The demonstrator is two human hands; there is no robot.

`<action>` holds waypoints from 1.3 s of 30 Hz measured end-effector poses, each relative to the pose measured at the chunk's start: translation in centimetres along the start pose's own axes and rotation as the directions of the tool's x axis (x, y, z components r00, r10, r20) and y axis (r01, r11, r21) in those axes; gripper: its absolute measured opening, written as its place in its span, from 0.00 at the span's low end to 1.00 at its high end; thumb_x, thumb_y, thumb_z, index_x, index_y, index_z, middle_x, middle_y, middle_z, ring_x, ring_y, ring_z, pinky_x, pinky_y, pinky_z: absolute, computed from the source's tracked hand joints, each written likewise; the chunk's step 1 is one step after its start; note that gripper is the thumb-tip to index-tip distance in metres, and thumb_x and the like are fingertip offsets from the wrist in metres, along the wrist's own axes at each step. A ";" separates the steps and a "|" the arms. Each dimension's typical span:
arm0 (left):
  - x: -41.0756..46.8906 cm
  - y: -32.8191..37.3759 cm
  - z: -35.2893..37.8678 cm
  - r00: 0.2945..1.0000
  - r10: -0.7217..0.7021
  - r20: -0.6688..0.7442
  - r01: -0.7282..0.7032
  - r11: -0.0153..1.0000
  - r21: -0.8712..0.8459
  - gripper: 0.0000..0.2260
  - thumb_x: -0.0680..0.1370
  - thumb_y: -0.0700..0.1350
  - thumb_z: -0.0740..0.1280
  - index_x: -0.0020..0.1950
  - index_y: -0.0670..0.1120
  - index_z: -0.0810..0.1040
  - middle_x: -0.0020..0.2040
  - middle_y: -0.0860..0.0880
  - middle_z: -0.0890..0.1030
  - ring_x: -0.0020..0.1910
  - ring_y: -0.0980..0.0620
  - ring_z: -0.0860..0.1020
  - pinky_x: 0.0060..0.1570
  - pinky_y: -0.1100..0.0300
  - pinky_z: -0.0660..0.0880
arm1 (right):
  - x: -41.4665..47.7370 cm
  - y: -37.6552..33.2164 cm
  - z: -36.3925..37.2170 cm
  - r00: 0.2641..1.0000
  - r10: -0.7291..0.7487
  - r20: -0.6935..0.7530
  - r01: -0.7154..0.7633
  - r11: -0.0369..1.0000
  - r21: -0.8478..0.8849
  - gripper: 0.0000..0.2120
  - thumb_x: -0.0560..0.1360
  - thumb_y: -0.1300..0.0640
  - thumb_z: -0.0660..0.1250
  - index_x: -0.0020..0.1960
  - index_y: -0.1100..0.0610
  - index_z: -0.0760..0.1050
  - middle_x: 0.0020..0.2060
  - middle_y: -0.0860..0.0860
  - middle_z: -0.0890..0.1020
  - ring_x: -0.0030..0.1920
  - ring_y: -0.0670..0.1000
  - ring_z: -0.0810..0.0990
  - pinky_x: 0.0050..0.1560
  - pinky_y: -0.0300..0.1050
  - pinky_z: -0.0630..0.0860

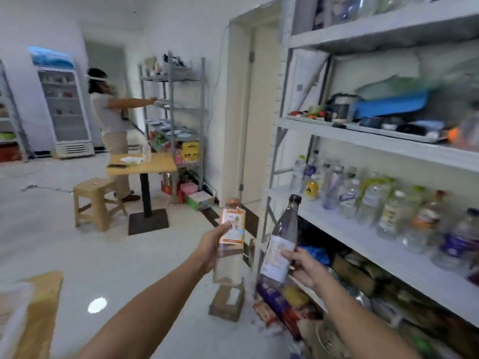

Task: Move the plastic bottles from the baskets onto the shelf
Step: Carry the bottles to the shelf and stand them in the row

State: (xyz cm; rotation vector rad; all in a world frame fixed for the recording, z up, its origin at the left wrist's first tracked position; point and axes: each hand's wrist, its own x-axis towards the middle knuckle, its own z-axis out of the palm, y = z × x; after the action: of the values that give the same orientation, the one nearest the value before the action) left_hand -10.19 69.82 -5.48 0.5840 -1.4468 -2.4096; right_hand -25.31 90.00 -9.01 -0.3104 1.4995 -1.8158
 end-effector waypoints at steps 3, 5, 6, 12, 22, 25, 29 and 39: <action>2.8 -3.5 8.9 0.988 -0.038 0.150 0.035 0.999 0.025 0.14 0.78 0.46 0.64 0.58 0.37 0.77 0.46 0.39 0.84 0.41 0.44 0.83 0.44 0.50 0.81 | -4.3 -2.3 -8.6 0.990 -0.050 -0.130 0.055 0.998 0.035 0.09 0.76 0.69 0.63 0.56 0.64 0.75 0.46 0.61 0.82 0.47 0.59 0.80 0.49 0.55 0.77; 4.0 -5.9 14.8 0.965 -0.092 0.245 0.084 0.995 0.045 0.18 0.75 0.47 0.66 0.60 0.37 0.76 0.47 0.38 0.83 0.40 0.43 0.82 0.43 0.51 0.80 | -7.2 -3.6 -14.0 0.974 -0.066 -0.218 0.082 0.995 0.065 0.11 0.76 0.69 0.63 0.58 0.65 0.74 0.49 0.63 0.81 0.49 0.61 0.79 0.54 0.58 0.76; 4.6 -7.0 17.6 0.949 -0.116 0.294 0.104 0.993 0.055 0.20 0.73 0.48 0.67 0.60 0.36 0.76 0.46 0.38 0.83 0.40 0.43 0.82 0.42 0.51 0.80 | -8.7 -4.1 -16.6 0.963 -0.071 -0.259 0.093 0.993 0.072 0.13 0.75 0.70 0.63 0.59 0.66 0.74 0.50 0.64 0.81 0.50 0.62 0.79 0.56 0.59 0.75; 5.5 -13.9 32.4 0.823 -0.212 0.527 0.184 0.977 0.105 0.21 0.70 0.50 0.71 0.58 0.38 0.78 0.43 0.40 0.82 0.37 0.43 0.81 0.42 0.53 0.78 | -17.8 -6.2 -29.1 0.888 -0.134 -0.440 0.189 0.979 0.083 0.15 0.70 0.67 0.67 0.56 0.64 0.76 0.46 0.58 0.85 0.48 0.57 0.83 0.46 0.54 0.80; 2.6 -23.1 49.7 0.634 -0.336 0.696 0.279 0.939 0.200 0.20 0.69 0.48 0.71 0.56 0.38 0.78 0.43 0.39 0.84 0.37 0.44 0.83 0.36 0.55 0.80 | -31.9 -4.7 -40.9 0.704 -0.163 -0.692 0.301 0.950 0.083 0.20 0.65 0.65 0.69 0.58 0.64 0.75 0.52 0.60 0.82 0.54 0.60 0.79 0.53 0.54 0.77; 1.5 -25.5 53.5 0.580 -0.356 0.732 0.275 0.932 0.236 0.20 0.69 0.47 0.72 0.57 0.37 0.78 0.45 0.38 0.84 0.39 0.44 0.84 0.38 0.54 0.81 | -35.4 -3.9 -43.1 0.655 -0.170 -0.737 0.348 0.933 0.095 0.20 0.66 0.66 0.68 0.58 0.66 0.75 0.52 0.61 0.82 0.52 0.61 0.80 0.54 0.55 0.78; 0.1 -28.3 57.9 0.498 -0.380 0.779 0.272 0.922 0.276 0.22 0.70 0.47 0.72 0.59 0.36 0.77 0.45 0.38 0.84 0.41 0.43 0.83 0.39 0.52 0.81 | -39.3 -3.1 -45.5 0.569 -0.151 -0.809 0.401 0.909 0.112 0.22 0.67 0.67 0.68 0.61 0.68 0.73 0.56 0.65 0.80 0.56 0.63 0.79 0.56 0.57 0.76; -2.6 -35.3 68.8 0.357 -0.455 0.816 0.279 0.886 0.372 0.21 0.72 0.43 0.71 0.61 0.34 0.76 0.52 0.35 0.82 0.44 0.42 0.81 0.54 0.46 0.77 | -46.5 -1.3 -51.9 0.360 -0.100 -0.927 0.447 0.891 0.078 0.24 0.66 0.64 0.71 0.61 0.65 0.75 0.53 0.60 0.83 0.56 0.60 0.80 0.49 0.51 0.78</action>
State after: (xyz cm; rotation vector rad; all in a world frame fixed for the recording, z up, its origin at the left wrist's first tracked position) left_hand -41.07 140.80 -7.33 -0.5995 -2.0830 -3.1970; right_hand -25.36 159.69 -10.24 0.8337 1.8346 -2.7013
